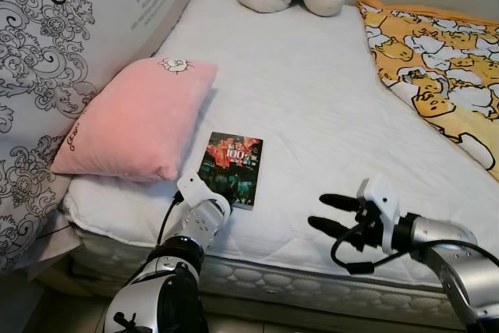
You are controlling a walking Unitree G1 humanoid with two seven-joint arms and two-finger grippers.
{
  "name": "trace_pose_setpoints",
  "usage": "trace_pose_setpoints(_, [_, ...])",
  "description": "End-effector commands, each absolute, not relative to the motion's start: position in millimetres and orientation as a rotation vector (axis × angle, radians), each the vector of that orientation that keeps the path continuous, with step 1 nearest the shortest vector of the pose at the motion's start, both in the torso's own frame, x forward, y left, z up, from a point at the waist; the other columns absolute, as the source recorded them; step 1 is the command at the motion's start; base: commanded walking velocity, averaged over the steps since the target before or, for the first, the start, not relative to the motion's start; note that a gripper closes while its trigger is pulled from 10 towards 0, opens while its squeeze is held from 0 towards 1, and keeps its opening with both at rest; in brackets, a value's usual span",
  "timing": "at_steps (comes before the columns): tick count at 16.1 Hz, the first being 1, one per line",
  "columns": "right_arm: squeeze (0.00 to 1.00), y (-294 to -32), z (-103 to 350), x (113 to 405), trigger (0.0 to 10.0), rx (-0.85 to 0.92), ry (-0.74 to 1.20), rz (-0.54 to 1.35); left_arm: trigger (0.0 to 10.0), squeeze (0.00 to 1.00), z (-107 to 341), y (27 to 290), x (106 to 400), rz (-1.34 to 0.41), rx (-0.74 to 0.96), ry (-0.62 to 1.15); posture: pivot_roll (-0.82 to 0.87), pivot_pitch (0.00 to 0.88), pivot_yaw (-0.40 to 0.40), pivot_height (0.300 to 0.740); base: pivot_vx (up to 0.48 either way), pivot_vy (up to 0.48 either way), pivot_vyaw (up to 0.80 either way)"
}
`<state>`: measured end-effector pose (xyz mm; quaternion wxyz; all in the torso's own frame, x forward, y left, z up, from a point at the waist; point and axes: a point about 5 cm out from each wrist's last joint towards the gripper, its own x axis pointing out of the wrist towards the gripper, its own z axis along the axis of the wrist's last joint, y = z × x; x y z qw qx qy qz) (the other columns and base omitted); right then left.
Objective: Clean up the room
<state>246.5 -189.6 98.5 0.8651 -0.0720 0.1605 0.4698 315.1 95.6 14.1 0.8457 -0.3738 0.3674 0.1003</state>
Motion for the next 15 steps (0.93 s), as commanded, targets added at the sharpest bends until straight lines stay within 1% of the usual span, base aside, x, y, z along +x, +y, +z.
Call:
trace_pose_setpoints(1, [0.0, -191.9, 103.1, 249.1, 10.0, -0.178, 0.319, 0.975, 10.0, 1.0, 16.6, 91.3, 316.7, 0.197, -0.766, 0.791, -0.12, 0.0, -0.028, 0.74, 0.0, 0.0, 0.0])
trace_pose_setpoints(3, [0.0, -191.3, 103.7, 250.0, 10.0, -0.174, 0.317, 0.982, 10.0, 1.0, 15.6, 94.6, 315.5, 0.195, -0.761, 0.805, -0.11, 0.0, -0.031, 0.74, 0.0, 0.0, 0.0])
trace_pose_setpoints(6, [0.0, -189.1, 104.5, 252.0, 10.0, -0.167, 0.311, 0.99, 10.0, 1.0, 14.0, 112.0, 313.2, 0.227, -0.718, 0.807, -0.09, 0.0, -0.027, 0.74, 0.0, 0.0, 0.0])
trace_pose_setpoints(9, [0.0, -186.7, 102.7, 251.7, 10.0, -0.166, 0.311, 0.998, 10.0, 1.0, 12.2, 123.1, 308.8, 0.249, -0.703, 0.822, -0.08, 0.0, -0.02, 0.74, 0.0, 0.0, 0.0])
trace_pose_setpoints(10, [0.0, -186.1, 101.8, 250.6, 10.0, -0.166, 0.311, 1.0, 10.0, 1.0, 14.0, 125.1, 304.6, 0.236, -0.712, 0.832, -0.08, 0.0, -0.015, 0.74, 0.0, 0.0, 0.0])
trace_pose_setpoints(13, [0.0, -187.5, 102.6, 249.2, 10.0, -0.17, 0.307, 1.0, 10.0, 1.0, 31.3, 136.7, 293.9, 0.227, -0.668, 0.825, -0.07, 0.0, -0.013, 0.74, 0.0, 0.0, 0.0])
trace_pose_setpoints(14, [0.0, -188.9, 104.8, 251.3, 10.0, -0.176, 0.294, 0.992, 10.0, 0.26, 47.8, 140.9, 289.5, 0.18, -0.649, 0.79, -0.05, 0.0, -0.013, 0.74, 0.0, 0.0, 0.0])
trace_pose_setpoints(15, [0.0, -189.3, 105.9, 253.4, 10.0, -0.175, 0.283, 0.976, 10.0, 0.0, 59.3, 141.6, 288.6, 0.136, -0.621, 0.747, -0.05, 0.0, -0.013, 0.74, 0.0, 0.0, 0.0])
